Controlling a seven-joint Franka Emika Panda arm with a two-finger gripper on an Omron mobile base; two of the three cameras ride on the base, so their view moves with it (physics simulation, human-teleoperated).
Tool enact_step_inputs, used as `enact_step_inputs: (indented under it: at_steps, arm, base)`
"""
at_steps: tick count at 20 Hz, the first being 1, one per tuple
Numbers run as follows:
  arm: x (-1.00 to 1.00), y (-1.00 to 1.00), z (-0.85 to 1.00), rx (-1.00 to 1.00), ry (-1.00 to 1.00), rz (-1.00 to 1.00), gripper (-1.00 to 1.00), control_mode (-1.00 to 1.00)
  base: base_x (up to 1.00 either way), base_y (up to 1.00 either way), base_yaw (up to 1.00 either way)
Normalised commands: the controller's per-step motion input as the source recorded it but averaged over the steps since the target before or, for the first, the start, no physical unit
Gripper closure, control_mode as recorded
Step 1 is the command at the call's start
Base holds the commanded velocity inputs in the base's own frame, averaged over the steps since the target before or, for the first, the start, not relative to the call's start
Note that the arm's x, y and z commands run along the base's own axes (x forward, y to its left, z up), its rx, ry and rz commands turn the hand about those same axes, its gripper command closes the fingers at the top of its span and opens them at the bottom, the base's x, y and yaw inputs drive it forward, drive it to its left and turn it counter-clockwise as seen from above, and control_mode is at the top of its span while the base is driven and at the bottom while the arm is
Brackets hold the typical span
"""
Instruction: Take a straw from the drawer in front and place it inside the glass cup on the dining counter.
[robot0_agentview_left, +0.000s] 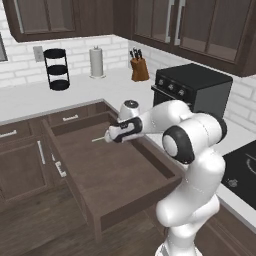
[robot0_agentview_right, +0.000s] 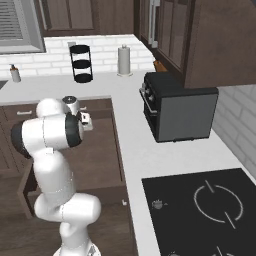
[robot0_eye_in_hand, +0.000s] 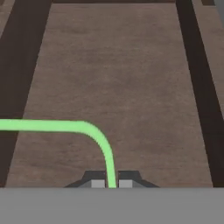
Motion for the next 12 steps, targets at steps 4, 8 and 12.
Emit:
enact_step_inputs:
  at_steps: [4, 8, 12]
  arm:
    - [-0.74, -0.33, 1.00, 0.03, 0.05, -0.16, 1.00, -1.00]
    - [-0.94, -0.39, 1.00, 0.00, 0.07, -0.15, 1.00, -1.00]
    - [-1.00, -0.43, 1.00, 0.00, 0.10, -0.13, 1.00, -1.00]
  base:
    - [0.00, 0.00, 0.00]
    - [0.00, 0.00, 0.00]
    - [0.00, 0.00, 0.00]
